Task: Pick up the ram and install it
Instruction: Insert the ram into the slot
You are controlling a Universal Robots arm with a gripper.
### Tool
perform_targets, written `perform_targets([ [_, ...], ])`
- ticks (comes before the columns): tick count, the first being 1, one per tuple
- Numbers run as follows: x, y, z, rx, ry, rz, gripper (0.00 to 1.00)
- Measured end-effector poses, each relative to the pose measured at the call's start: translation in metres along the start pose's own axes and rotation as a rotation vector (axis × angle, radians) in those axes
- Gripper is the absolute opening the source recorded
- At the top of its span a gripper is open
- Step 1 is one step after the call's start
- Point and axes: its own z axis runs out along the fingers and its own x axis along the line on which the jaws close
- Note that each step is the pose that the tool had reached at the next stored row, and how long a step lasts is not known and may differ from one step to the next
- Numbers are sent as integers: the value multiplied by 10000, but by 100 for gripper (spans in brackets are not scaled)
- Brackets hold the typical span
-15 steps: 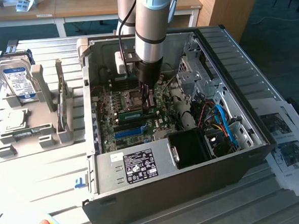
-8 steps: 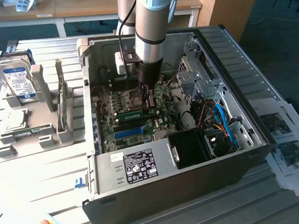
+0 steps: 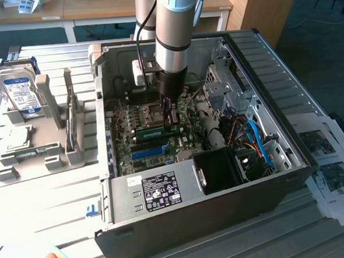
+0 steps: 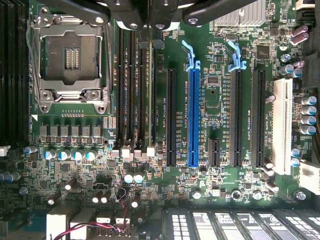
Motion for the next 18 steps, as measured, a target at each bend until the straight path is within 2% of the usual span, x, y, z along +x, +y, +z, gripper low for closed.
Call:
perform_targets([
  [8, 0, 0, 0, 0, 0, 0, 13],
  [9, 0, 0, 0, 1, 0, 0, 18],
  [10, 0, 0, 0, 1, -1, 0, 18],
  [11, 0, 0, 0, 1, -1, 1, 25],
  [14, 0, 0, 0, 0, 0, 0, 31],
  [15, 0, 0, 0, 0, 0, 0, 37],
  [18, 0, 0, 0, 0, 0, 0, 37],
])
